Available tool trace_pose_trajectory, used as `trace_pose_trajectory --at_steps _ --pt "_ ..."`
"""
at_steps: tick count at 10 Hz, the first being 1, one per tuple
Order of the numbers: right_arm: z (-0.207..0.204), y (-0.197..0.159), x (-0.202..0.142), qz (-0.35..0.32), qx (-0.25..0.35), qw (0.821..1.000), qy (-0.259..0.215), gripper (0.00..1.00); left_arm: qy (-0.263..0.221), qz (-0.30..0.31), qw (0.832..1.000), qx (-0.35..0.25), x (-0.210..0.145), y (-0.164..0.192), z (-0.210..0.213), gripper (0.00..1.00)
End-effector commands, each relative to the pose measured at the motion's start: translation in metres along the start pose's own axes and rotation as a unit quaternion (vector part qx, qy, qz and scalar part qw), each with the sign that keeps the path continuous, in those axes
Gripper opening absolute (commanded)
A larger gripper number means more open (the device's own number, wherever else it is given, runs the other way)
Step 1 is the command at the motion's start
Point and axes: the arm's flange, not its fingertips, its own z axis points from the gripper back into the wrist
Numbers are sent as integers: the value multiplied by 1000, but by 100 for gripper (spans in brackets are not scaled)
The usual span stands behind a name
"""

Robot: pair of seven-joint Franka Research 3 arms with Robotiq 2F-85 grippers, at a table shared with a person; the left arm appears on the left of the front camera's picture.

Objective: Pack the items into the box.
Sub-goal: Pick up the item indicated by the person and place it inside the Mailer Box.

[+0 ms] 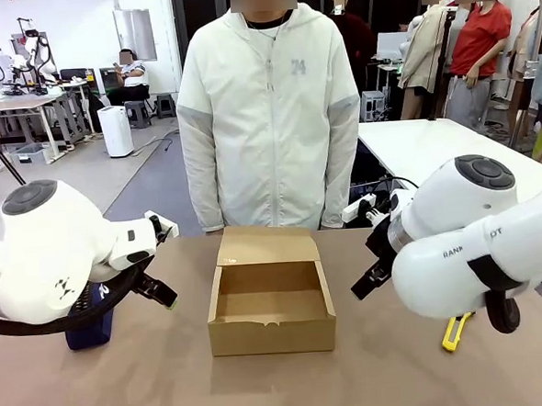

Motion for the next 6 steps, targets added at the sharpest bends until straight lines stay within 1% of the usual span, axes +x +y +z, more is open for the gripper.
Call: trace_pose_trajectory --at_steps 1,2,3,4,5,6 --pt "48 -13 21 -96 82 992 -13 100 35 107 991 -68 19 -3 57 100" --pt "83 -31 29 -155 101 982 -34 100 25 116 984 -136 27 -4 92 100" --pt "127 -46 29 -185 151 969 -67 100 -4 134 970 -205 31 3 128 100" --pt "173 -58 24 -208 228 945 -112 100 -15 164 949 -269 31 20 163 100" --pt "210 -78 6 -246 292 910 -165 100 -28 221 925 -308 19 54 194 100" --pt "233 -98 -22 -289 288 891 -199 100 -86 288 902 -310 -5 93 226 100"
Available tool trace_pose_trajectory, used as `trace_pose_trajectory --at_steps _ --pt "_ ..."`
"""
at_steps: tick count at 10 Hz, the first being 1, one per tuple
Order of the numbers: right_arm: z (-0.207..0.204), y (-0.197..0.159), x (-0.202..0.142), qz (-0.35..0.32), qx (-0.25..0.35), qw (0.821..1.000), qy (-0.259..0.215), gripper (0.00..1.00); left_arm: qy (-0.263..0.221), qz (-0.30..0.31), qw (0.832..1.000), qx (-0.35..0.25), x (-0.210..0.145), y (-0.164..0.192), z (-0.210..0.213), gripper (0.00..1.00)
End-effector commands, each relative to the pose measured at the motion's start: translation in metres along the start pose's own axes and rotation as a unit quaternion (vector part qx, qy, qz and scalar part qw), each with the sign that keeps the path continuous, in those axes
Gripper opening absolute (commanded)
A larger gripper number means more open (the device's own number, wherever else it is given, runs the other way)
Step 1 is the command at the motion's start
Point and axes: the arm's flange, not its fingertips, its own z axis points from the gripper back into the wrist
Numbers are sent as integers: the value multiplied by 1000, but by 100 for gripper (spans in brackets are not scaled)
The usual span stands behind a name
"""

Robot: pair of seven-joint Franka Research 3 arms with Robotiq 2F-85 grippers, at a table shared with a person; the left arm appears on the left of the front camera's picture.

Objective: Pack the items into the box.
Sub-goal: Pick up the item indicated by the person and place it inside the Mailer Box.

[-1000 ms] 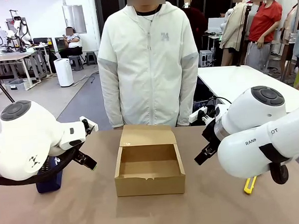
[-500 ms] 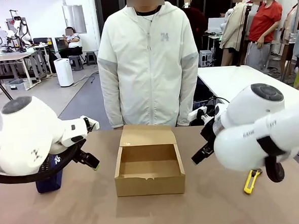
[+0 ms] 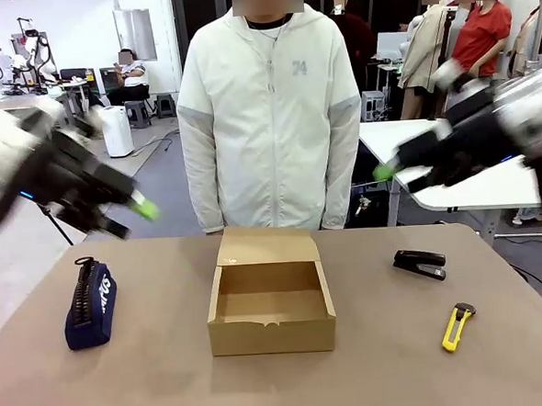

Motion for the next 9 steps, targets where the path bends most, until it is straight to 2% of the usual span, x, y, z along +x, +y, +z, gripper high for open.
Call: trace_pose_trajectory --at_steps 1,2,3,5,6,7,8,9 --pt "56 -50 -29 -62 -2 994 -91 100 -129 115 985 -16 -16 68 84 100" --pt "90 -78 -49 -118 -9 984 -133 100 -192 165 967 -26 -45 98 129 100" --pt "120 -110 -77 -186 -22 966 -181 100 -254 214 943 -33 -84 127 163 100" --pt "127 -156 -119 -277 -19 942 -187 100 -325 265 905 -66 -139 168 187 100" --pt "123 -165 -131 -295 -15 935 -196 100 -333 282 898 -61 -148 183 186 100" --pt "114 -168 -133 -295 -58 933 -197 100 -333 258 906 -39 -146 198 176 100" --pt "173 -181 -79 -279 -34 940 -194 100 -323 292 899 -49 -152 183 217 100" --pt "173 -181 -79 -279 -34 940 -194 100 -323 292 899 -49 -152 183 217 100"
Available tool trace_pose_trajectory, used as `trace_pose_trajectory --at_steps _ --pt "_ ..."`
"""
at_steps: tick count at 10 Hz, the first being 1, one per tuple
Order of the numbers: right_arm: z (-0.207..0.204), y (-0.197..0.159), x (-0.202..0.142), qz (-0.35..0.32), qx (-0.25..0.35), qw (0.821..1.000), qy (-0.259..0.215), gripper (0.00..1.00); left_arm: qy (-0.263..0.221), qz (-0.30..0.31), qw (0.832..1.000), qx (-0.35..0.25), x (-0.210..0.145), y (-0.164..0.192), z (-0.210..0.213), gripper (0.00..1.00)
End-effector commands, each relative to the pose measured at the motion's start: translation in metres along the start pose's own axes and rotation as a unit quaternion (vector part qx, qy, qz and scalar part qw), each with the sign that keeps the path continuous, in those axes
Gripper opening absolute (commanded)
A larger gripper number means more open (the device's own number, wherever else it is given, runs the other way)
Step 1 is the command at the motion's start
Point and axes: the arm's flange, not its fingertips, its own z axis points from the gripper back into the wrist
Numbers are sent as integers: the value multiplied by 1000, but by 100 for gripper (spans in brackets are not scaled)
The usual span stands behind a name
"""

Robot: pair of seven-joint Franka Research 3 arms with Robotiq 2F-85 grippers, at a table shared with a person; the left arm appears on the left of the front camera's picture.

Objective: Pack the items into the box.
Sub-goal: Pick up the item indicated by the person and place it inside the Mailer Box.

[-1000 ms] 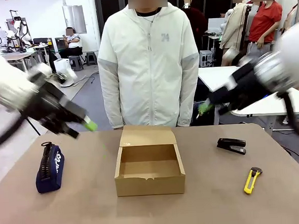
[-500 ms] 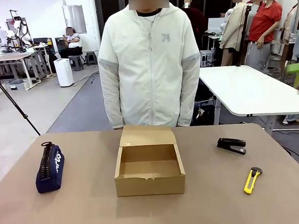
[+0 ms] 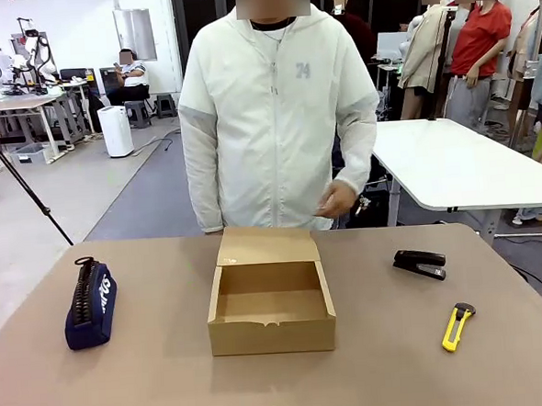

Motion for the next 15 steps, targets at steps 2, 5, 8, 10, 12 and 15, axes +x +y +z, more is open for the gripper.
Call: trace_pose_trajectory --at_steps 2,5,8,10,12,15 --pt "6 12 -2 22 18 1000 -3 100 5 -1 1000 -4 -5 -12 3 100" --pt "6 12 -2 22 18 1000 -3 100 5 -1 1000 -4 -5 -12 3 100" --pt "6 12 -2 22 18 1000 -3 100 5 -1 1000 -4 -5 -12 3 100" --pt "6 12 -2 22 18 1000 -3 100 5 -1 1000 -4 -5 -12 3 100" --pt "6 12 -2 22 18 1000 -3 100 5 -1 1000 -4 -5 -12 3 100" --pt "-48 46 -16 67 -177 978 91 100 5 -1 1000 -4 -5 -12 3 100"
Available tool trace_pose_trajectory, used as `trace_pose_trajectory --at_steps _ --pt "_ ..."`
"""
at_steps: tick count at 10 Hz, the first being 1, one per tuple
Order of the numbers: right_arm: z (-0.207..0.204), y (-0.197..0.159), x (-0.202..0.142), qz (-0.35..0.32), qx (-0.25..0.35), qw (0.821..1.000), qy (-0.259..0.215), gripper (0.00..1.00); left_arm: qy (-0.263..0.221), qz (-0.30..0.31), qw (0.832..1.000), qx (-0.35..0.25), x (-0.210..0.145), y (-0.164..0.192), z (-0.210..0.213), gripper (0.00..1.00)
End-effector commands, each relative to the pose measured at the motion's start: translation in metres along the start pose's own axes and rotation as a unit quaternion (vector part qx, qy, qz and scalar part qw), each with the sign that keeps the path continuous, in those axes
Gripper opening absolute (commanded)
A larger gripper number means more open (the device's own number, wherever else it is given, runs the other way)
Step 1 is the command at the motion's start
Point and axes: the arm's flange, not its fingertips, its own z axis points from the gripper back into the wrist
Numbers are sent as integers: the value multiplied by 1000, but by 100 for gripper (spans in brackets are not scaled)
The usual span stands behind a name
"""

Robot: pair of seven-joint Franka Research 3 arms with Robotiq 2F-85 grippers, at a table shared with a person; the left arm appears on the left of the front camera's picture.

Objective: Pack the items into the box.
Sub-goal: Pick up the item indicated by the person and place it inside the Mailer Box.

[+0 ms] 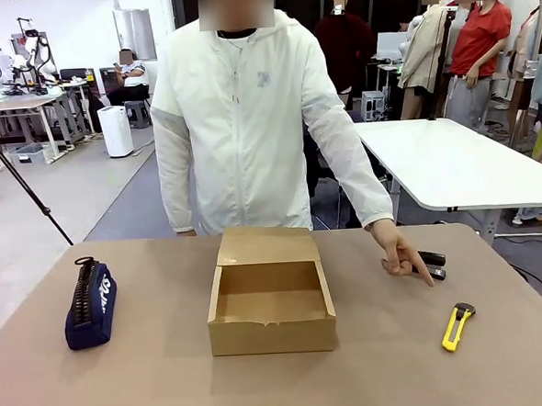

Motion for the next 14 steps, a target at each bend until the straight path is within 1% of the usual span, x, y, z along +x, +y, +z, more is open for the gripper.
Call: trace_pose_trajectory --at_steps 1,2,3,4,5,6,7,8,10,11,12,13,14 --pt "-46 44 -4 79 -161 979 92 100 -2 -4 1000 -7 1 0 1 100" --pt "-87 68 -22 183 -263 934 157 100 -2 -4 1000 -7 1 0 1 100" --pt "-113 82 -35 245 -295 905 186 100 -2 -4 1000 -7 1 0 1 100" --pt "-143 94 -53 286 -321 879 206 100 -2 -4 1000 -7 1 0 1 100" --pt "-170 100 -73 318 -345 859 206 100 -2 -4 1000 -7 1 0 1 100" --pt "-186 98 -87 316 -343 861 205 100 -2 -4 1000 -7 1 0 1 100" --pt "-174 95 -77 279 -337 885 157 100 -2 -4 1000 -7 1 0 1 100" --pt "-180 98 -95 281 -323 879 209 100 -2 -4 1000 -7 1 0 1 100" --pt "-180 98 -95 281 -323 879 209 100 -2 -4 1000 -7 1 0 1 100" --pt "-183 97 -94 296 -328 872 209 100 -2 -4 1000 -7 1 0 1 100" --pt "-208 97 -95 234 -409 856 215 100 -2 -4 1000 -7 1 0 1 100" --pt "-223 88 -100 224 -425 850 215 100 -2 -4 1000 -7 1 0 1 100" --pt "-230 75 -102 187 -439 858 192 100 -2 -4 1000 -7 1 0 1 100"
